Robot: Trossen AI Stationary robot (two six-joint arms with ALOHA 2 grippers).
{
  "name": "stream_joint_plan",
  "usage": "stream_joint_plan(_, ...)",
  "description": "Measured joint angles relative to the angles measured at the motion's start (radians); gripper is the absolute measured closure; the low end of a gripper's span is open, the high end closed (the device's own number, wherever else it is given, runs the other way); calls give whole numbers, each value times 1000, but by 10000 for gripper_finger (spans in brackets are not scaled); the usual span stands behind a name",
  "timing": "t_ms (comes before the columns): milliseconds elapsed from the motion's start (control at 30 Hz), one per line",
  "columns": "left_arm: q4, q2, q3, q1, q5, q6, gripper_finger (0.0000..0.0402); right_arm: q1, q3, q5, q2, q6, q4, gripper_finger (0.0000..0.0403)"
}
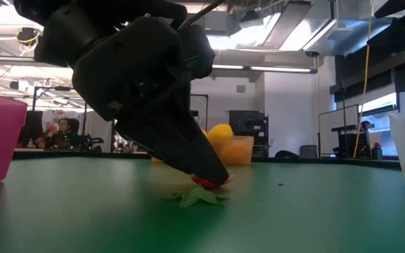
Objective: Sort produce into baskets
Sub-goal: Put the brown mushroom into the transparent bin
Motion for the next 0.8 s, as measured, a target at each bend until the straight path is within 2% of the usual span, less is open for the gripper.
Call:
stream_joint_plan(233, -11, 1, -2, -2, -44, 5, 266, 0, 0, 0, 0, 0, 1, 29)
stream_joint_plan(400, -11, 2, -3, -2, -57, 6, 313, 0, 0, 0, 0, 7, 4, 29)
stream_joint_plan(600, 6, -1, -5, 4, -55, -49, 342, 0, 0, 0, 0, 24, 3, 29)
stream_joint_plan(800, 45, -31, 15, 20, -31, -79, 348, 0, 0, 0, 0, 25, 2, 29)
